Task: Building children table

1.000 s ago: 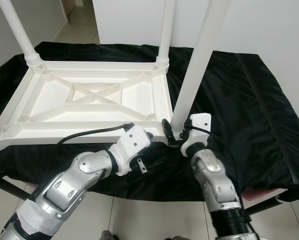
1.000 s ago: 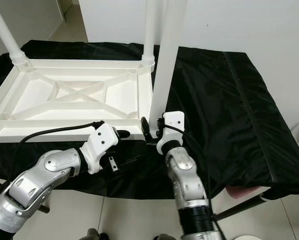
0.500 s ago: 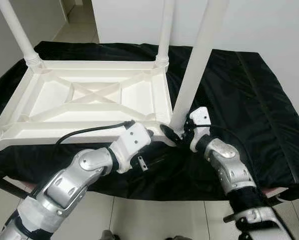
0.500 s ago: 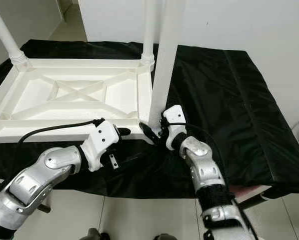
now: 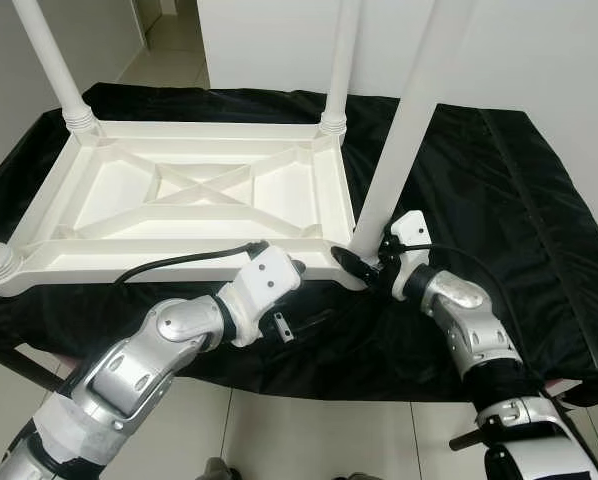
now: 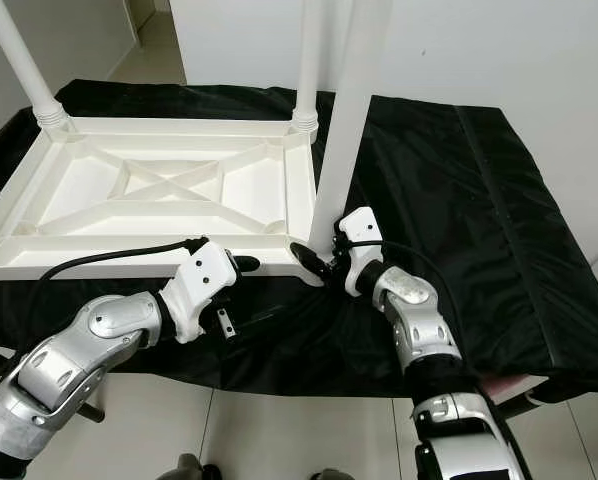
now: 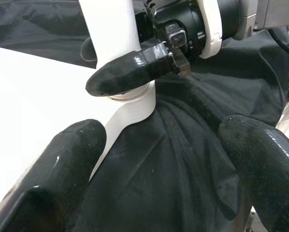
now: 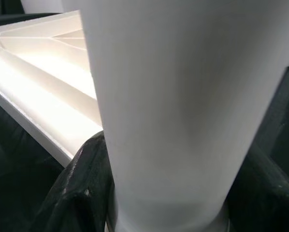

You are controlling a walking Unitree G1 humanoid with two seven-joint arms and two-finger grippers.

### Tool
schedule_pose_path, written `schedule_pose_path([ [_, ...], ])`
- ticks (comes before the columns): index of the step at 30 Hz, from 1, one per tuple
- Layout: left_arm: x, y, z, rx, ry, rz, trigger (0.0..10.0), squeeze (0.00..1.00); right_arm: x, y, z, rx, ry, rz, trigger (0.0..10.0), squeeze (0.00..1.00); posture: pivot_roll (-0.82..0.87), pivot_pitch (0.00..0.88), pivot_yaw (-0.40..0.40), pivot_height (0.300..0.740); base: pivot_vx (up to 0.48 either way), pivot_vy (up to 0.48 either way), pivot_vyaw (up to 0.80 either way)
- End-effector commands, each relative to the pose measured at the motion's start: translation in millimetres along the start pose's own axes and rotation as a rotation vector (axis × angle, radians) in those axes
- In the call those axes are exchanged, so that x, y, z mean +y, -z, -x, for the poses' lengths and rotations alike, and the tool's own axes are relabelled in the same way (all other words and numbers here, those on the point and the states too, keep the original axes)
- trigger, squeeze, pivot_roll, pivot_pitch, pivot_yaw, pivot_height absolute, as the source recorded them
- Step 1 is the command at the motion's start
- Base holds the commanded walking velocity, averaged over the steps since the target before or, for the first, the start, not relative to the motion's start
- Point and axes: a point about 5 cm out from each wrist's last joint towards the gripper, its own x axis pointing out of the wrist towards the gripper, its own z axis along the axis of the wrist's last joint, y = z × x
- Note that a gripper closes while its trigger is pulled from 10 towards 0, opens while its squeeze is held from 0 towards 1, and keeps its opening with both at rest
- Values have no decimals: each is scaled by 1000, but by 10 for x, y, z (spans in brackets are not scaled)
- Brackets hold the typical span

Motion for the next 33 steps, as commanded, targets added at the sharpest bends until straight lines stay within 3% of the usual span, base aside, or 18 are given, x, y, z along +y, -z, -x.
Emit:
schedule_pose_path([
  [1,-71,11,13,-1,118,5,10000,0,23,137,46,36,21,-65,10000,0,-108,111,19,740,0,0,0],
  [3,-74,9,2,-3,125,1,10000,0,92,157,20,20,105,-128,10000,0,-115,106,22,740,0,0,0],
  [6,-76,8,-3,-3,129,-3,10000,0,116,167,13,21,148,-154,10000,0,-115,106,22,740,0,0,0],
  [11,-60,-4,-25,-7,136,-12,10000,0,209,173,-4,30,379,-232,10000,0,-122,101,22,740,0,0,0],
  [17,-74,-4,-50,-12,140,-16,10000,0,302,166,14,40,535,-216,10000,0,-135,96,17,740,0,0,0],
  [19,-96,1,-74,-16,143,-14,10000,0,415,155,0,42,659,-179,10000,0,-136,95,12,740,0,0,0],
  [26,-113,-5,-85,-21,139,-5,10000,0,578,85,-98,11,649,-189,10000,0,-133,98,12,740,0,0,0],
  [33,-125,-2,-85,-20,140,-2,10000,0,609,28,-95,-8,629,-185,10000,0,-132,100,11,740,0,0,0],
])
